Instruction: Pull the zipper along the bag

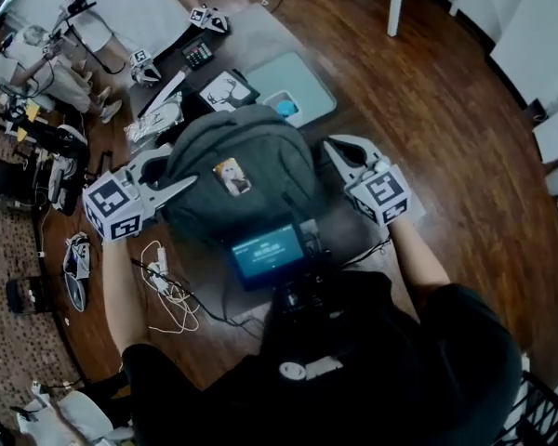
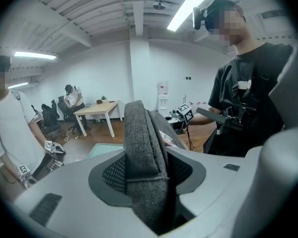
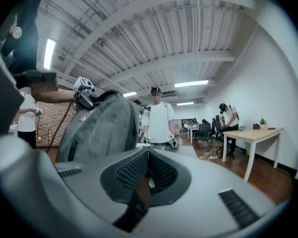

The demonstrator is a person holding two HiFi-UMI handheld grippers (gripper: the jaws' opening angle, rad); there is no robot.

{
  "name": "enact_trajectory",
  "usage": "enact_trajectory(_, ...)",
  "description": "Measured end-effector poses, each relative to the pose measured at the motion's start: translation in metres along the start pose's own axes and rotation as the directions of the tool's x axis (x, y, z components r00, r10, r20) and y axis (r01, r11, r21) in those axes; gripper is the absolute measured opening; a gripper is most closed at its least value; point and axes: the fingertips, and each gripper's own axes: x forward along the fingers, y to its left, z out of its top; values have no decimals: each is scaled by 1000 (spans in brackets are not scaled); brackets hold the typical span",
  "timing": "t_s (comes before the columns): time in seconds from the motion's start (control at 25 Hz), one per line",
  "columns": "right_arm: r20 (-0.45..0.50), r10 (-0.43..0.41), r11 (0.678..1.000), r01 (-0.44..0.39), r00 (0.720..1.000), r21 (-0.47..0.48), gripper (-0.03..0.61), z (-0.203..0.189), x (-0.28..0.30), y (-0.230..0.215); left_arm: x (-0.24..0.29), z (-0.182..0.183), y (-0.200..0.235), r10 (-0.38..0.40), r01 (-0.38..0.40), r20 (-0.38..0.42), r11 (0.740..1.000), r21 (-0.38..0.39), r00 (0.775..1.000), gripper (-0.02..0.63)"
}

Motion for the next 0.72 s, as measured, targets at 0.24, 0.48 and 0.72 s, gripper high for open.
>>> enact_trajectory(0.24, -217, 62, 993, -82, 974, -82, 167, -111, -1, 24, -9, 0, -26, 15, -15, 29, 1000, 16, 999, 181)
enact_trajectory(0.48, -157, 131, 987, -144, 979, -74, 158, -126, 9, 49, -11, -1, -45, 4, -5, 25, 1000, 13, 1000, 183)
enact_trajectory(0.72, -137, 254, 930, -281, 957, -236, 99, -103, 3, 64, -13, 2, -51, 3, -3, 30, 1000, 6, 1000, 183)
